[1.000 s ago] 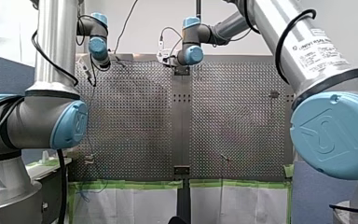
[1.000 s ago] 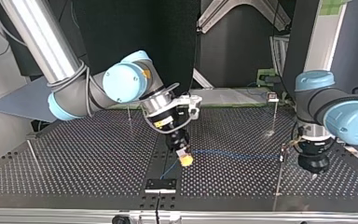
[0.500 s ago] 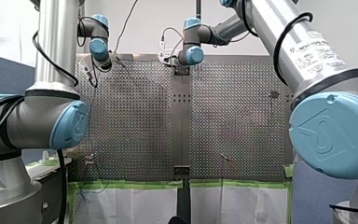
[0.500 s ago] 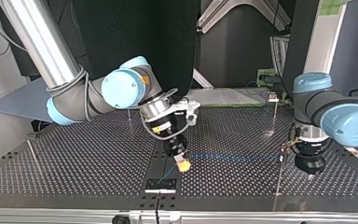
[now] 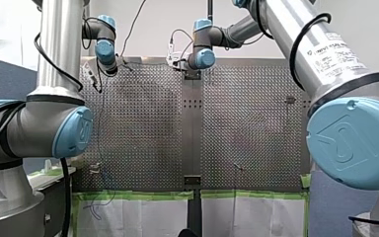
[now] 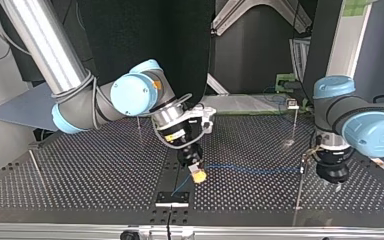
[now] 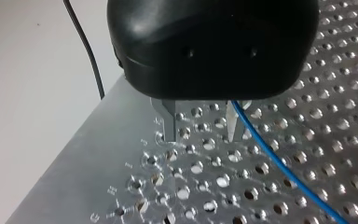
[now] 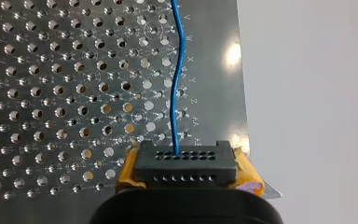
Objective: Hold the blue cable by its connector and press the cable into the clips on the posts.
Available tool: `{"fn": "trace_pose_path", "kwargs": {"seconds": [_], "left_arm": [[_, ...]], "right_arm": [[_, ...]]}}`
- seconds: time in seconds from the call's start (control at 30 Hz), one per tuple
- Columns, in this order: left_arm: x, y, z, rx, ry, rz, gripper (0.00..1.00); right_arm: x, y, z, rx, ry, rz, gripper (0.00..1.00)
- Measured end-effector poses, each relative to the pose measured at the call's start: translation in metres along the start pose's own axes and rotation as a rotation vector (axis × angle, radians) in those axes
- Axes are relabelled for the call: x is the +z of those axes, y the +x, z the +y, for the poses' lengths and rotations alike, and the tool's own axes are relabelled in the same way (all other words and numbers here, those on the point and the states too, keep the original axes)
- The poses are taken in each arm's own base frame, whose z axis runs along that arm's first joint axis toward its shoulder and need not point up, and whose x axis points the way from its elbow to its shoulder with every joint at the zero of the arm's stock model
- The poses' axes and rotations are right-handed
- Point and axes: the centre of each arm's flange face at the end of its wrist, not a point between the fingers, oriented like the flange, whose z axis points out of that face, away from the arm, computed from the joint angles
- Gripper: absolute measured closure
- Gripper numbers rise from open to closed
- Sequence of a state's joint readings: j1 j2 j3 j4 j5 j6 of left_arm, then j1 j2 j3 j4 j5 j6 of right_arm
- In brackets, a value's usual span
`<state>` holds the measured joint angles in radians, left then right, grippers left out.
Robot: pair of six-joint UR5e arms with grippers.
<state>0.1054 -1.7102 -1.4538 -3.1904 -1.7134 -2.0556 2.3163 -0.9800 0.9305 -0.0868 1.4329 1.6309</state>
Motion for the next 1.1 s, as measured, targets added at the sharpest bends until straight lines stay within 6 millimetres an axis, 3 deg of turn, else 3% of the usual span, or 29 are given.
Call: {"fn": "trace_pose_path", "kwargs": {"seconds": [0.1, 0.13, 0.17, 0.2, 0.27, 0.47, 0.83, 1.1], "left_arm": [[-0.001, 0.0, 0.001, 0.003, -0.015, 0.005, 0.38], [-0.002, 0.001, 0.001, 0.003, -0.016, 0.007, 0.32], [-0.002, 0.001, 0.001, 0.003, -0.015, 0.01, 0.19], [-0.003, 0.001, 0.001, 0.003, -0.011, 0.014, 0.19], [-0.003, 0.002, -0.001, 0.003, 0.0, 0.023, 0.0], [-0.013, 0.002, -0.004, 0.019, 0.003, 0.056, 0.0], [-0.057, 0.0, 0.011, 0.035, -0.104, 0.091, 0.0], [-0.09, 0.005, 0.008, 0.036, -0.066, 0.128, 0.0]], "right_arm": [[0.0, 0.0, 0.0, 0.0, 0.0, 0.0, 1.0], [0.0, 0.0, 0.0, 0.0, 0.0, 0.0, 1.0], [0.0, 0.0, 0.0, 0.0, 0.0, 0.0, 1.0], [0.0, 0.0, 0.0, 0.0, 0.0, 0.0, 1.0], [0.0, 0.0, 0.0, 0.0, 0.0, 0.0, 1.0], [0.0, 0.0, 0.0, 0.0, 0.0, 0.0, 1.0], [0.0, 0.002, 0.002, 0.0, -0.003, 0.001, 1.0], [-0.001, 0.002, -0.002, 0.001, 0.003, -0.002, 1.0]]}}
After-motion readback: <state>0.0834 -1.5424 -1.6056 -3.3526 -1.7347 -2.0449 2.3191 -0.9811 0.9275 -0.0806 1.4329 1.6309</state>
